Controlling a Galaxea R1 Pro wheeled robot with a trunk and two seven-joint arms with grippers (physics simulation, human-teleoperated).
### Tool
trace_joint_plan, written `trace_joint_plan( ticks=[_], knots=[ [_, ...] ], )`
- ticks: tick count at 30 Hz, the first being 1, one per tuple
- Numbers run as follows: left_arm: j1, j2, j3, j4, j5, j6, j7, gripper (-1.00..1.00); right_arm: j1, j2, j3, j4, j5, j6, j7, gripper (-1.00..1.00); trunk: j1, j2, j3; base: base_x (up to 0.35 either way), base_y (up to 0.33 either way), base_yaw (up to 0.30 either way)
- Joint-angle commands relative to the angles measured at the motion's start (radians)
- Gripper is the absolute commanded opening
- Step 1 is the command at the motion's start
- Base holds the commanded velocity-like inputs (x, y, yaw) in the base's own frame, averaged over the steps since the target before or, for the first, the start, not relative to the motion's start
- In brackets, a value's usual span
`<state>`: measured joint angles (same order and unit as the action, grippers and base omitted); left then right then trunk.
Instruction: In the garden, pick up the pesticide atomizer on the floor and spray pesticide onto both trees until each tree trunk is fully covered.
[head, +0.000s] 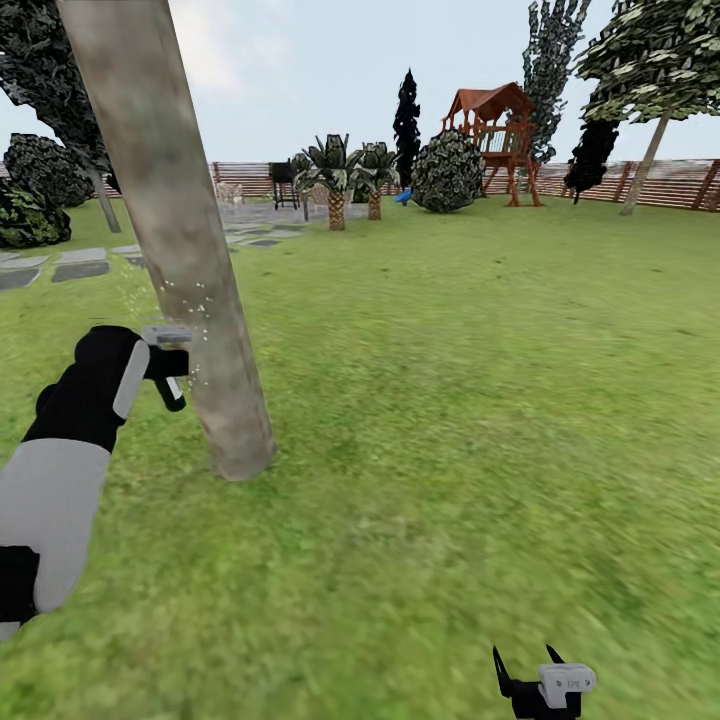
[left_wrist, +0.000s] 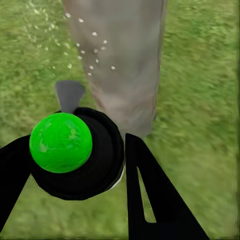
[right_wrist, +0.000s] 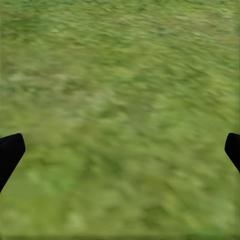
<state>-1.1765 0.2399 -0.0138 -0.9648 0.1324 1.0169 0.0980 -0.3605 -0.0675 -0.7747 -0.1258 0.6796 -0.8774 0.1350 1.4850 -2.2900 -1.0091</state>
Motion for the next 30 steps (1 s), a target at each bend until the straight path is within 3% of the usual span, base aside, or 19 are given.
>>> trace_joint_plan(
  ticks=[1,22,25,30],
  knots=[
    [0.004,-0.002,0.001,0.000,-0.005,0.000,0.000,-1.00,0.000,0.000,0.000,0.000,0.000,0.000,0.000,1.00,0.000,0.000,0.000,0.000,-0.223,0.000],
    [0.005,0.004,0.005,0.001,-0.007,0.000,0.000,-1.00,0.000,0.000,0.000,0.000,0.000,0.000,0.000,1.00,0.000,0.000,0.000,-0.037,-0.268,0.000],
    [0.031,0.007,0.007,0.012,-0.008,-0.002,0.003,-1.00,0.000,0.000,0.000,0.000,0.000,0.000,0.000,1.00,0.000,0.000,0.000,-0.075,-0.269,0.000],
    [0.056,0.010,0.008,0.018,-0.007,-0.003,0.066,-1.00,0.000,0.000,0.000,-0.001,0.000,-0.001,0.000,1.00,0.000,0.000,0.000,-0.044,-0.269,0.006]
  ],
)
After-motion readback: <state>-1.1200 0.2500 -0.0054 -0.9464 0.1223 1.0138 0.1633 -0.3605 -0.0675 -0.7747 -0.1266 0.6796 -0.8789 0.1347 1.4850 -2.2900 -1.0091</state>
